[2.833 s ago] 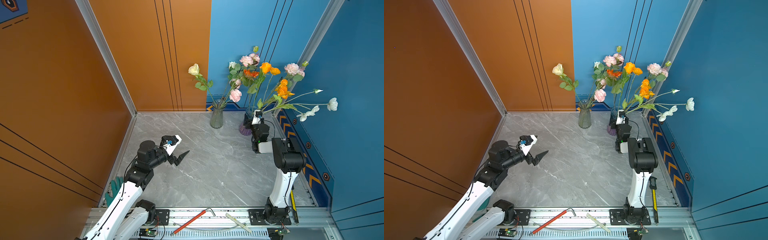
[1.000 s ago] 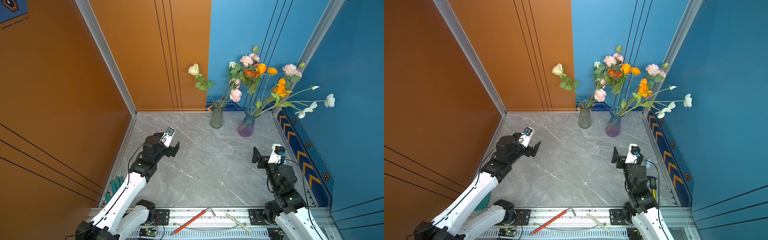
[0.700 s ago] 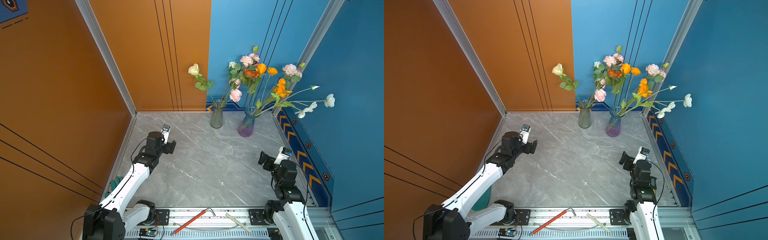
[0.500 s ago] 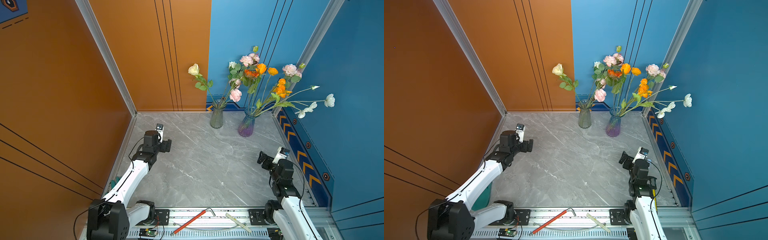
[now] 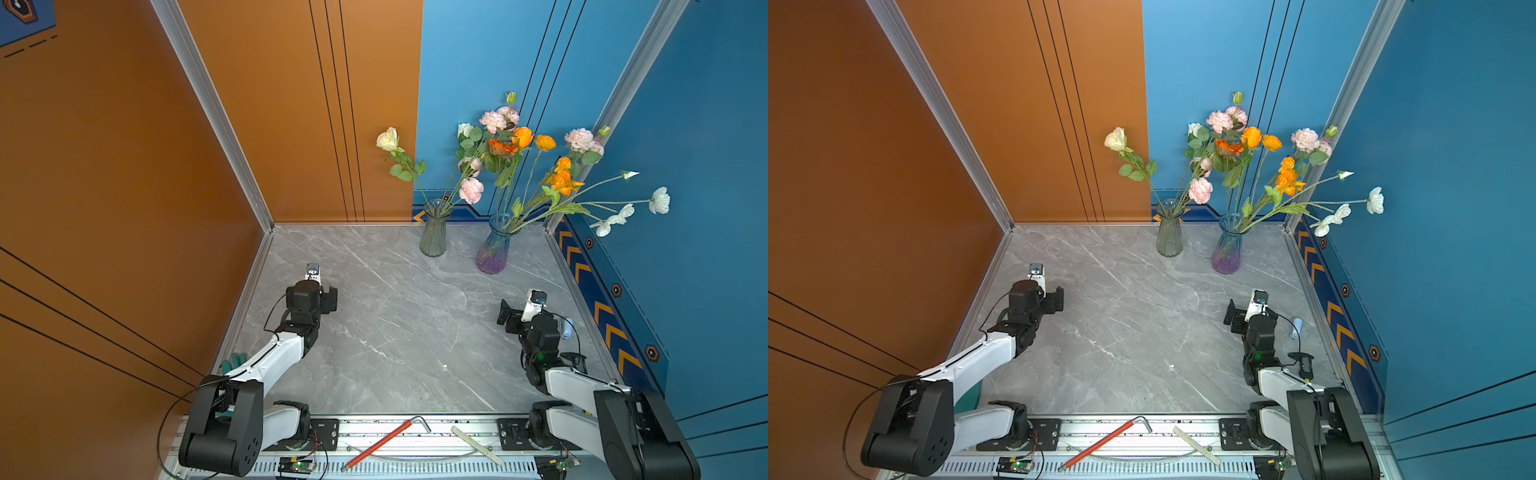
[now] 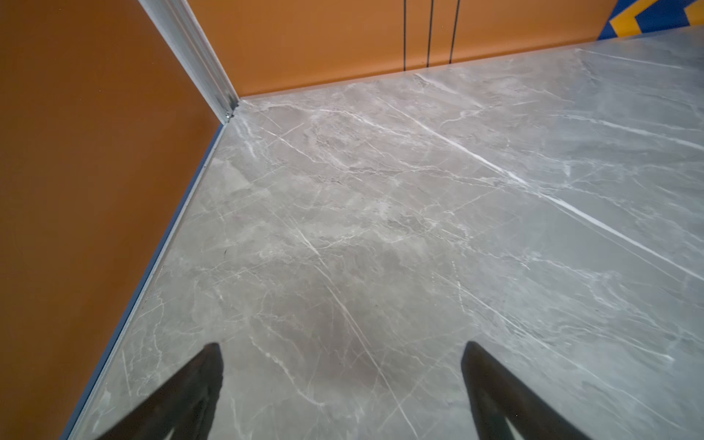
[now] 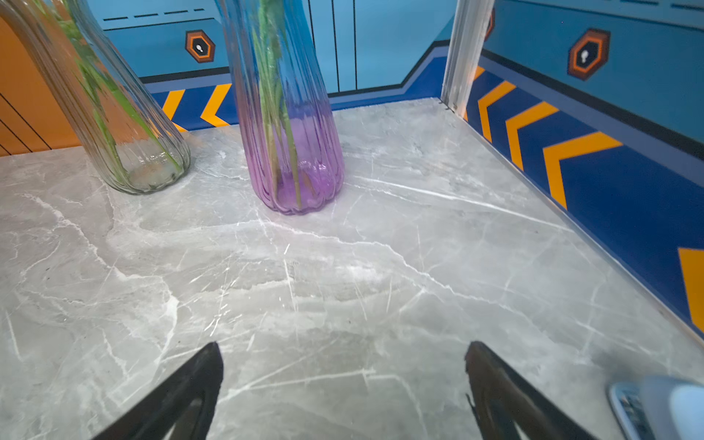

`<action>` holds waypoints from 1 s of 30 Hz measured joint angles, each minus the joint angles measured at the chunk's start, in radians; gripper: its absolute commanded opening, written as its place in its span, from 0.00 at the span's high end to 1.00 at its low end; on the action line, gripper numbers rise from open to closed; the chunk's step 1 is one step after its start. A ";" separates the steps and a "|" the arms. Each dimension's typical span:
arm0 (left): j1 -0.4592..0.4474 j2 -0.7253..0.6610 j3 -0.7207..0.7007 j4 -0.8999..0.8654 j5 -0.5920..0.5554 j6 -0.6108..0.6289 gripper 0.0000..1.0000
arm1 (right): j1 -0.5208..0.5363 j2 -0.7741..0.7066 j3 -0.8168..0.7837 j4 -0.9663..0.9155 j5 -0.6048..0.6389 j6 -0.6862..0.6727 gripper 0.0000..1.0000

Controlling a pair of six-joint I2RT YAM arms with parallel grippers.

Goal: Arrange flowers in a vase
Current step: Reset both arms

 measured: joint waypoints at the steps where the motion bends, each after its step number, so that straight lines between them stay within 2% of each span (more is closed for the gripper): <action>1: -0.019 0.028 -0.035 0.072 -0.028 0.007 0.02 | 0.005 0.042 0.007 0.039 -0.006 -0.022 0.00; 3: -0.074 0.101 -0.100 0.216 -0.091 0.039 0.02 | 0.017 0.126 0.015 0.126 -0.020 -0.061 0.00; 6: -0.134 0.195 -0.173 0.410 -0.118 0.093 0.02 | 0.033 0.224 0.015 0.232 -0.037 -0.103 0.00; 10: -0.149 0.320 -0.224 0.703 -0.172 0.144 0.02 | 0.023 0.282 0.028 0.291 -0.054 -0.118 0.00; 15: -0.102 0.344 -0.278 0.892 -0.147 0.139 0.02 | 0.019 0.327 0.071 0.311 -0.066 -0.128 0.00; 21: -0.003 0.365 -0.266 0.924 -0.003 0.107 0.02 | -0.012 0.327 0.126 0.265 -0.069 -0.119 0.00; 30: -0.008 0.365 -0.186 0.830 -0.079 0.055 0.02 | -0.051 0.327 0.189 0.157 -0.077 -0.077 0.00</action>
